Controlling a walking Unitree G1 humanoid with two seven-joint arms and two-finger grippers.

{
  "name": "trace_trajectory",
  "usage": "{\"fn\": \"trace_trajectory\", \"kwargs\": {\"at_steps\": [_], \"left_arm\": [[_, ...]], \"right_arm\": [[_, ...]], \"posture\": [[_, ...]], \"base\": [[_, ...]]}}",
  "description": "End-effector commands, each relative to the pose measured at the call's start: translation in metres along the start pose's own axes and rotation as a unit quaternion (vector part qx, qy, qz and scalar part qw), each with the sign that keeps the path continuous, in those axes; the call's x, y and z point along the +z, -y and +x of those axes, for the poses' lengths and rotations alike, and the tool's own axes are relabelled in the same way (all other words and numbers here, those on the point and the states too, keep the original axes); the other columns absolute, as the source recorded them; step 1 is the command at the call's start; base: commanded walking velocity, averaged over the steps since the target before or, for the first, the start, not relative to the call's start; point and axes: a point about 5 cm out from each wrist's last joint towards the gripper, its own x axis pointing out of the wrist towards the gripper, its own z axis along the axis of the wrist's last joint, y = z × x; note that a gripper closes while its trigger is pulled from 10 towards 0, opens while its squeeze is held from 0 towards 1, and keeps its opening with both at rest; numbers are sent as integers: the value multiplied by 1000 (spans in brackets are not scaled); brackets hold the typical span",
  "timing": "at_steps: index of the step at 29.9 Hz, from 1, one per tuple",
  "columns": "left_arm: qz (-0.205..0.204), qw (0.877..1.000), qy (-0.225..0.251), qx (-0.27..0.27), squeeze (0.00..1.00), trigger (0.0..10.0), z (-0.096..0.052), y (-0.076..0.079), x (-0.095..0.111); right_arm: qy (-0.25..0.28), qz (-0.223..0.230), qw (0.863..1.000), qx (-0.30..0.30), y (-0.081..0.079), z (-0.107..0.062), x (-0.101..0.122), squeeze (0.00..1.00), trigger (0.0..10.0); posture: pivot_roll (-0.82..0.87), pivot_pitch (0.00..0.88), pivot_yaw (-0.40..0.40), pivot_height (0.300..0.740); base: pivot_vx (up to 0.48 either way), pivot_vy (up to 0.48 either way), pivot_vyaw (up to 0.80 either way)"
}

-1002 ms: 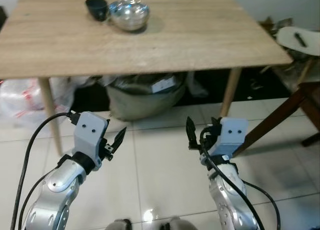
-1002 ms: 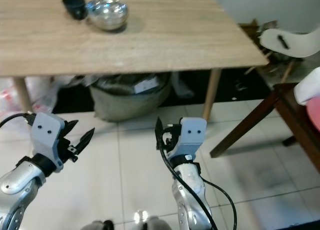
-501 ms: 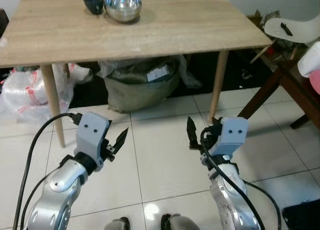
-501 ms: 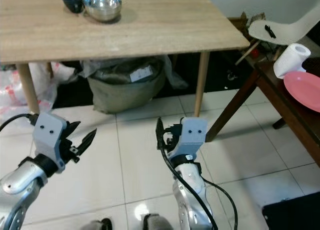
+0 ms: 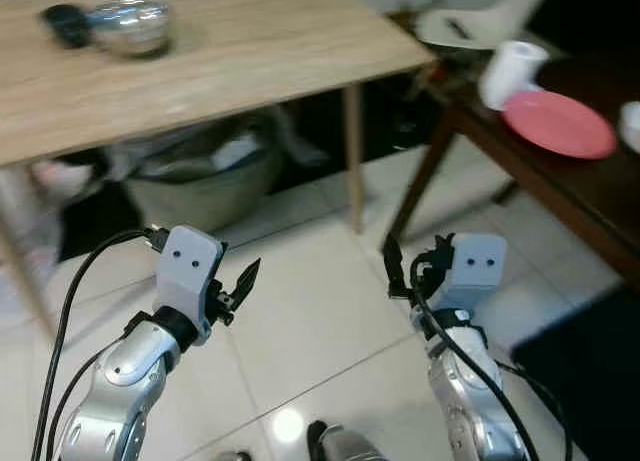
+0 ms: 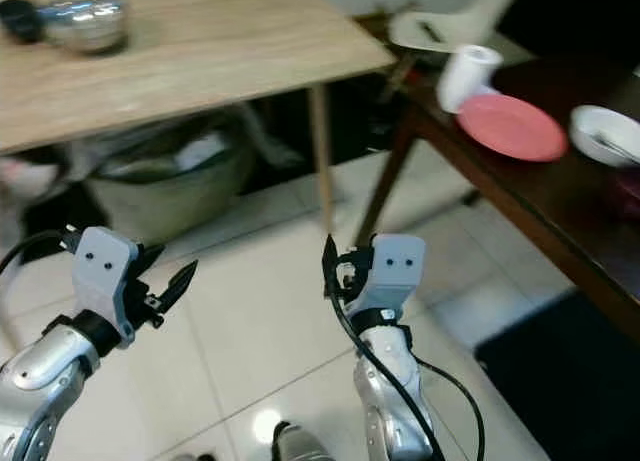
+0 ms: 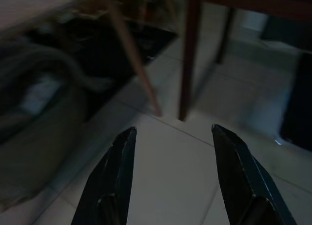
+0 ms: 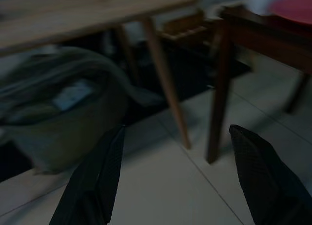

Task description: Setting the table

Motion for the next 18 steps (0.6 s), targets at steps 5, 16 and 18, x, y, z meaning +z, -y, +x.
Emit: {"fn": "trace_trajectory", "kwargs": {"at_steps": [5, 16, 18], "left_arm": [[-3, 1000, -14, -5, 600, 10000, -1, 2, -6], [-3, 1000, -13, -8, 604, 10000, 0, 3, -5], [-2, 1000, -13, -8, 600, 10000, 0, 3, -5]], "right_arm": [[-12, 4, 1000, -2, 0, -2, -4, 0, 10000], [-15, 6, 1000, -9, 2, -2, -5, 0, 10000], [-14, 6, 1000, -10, 2, -2, -4, 0, 10000]], "posture": [[-98, 91, 25, 740], [-103, 98, 29, 740], [-103, 98, 29, 740]], "base": [[0, 0, -800], [0, 0, -800], [0, 0, -800]]}}
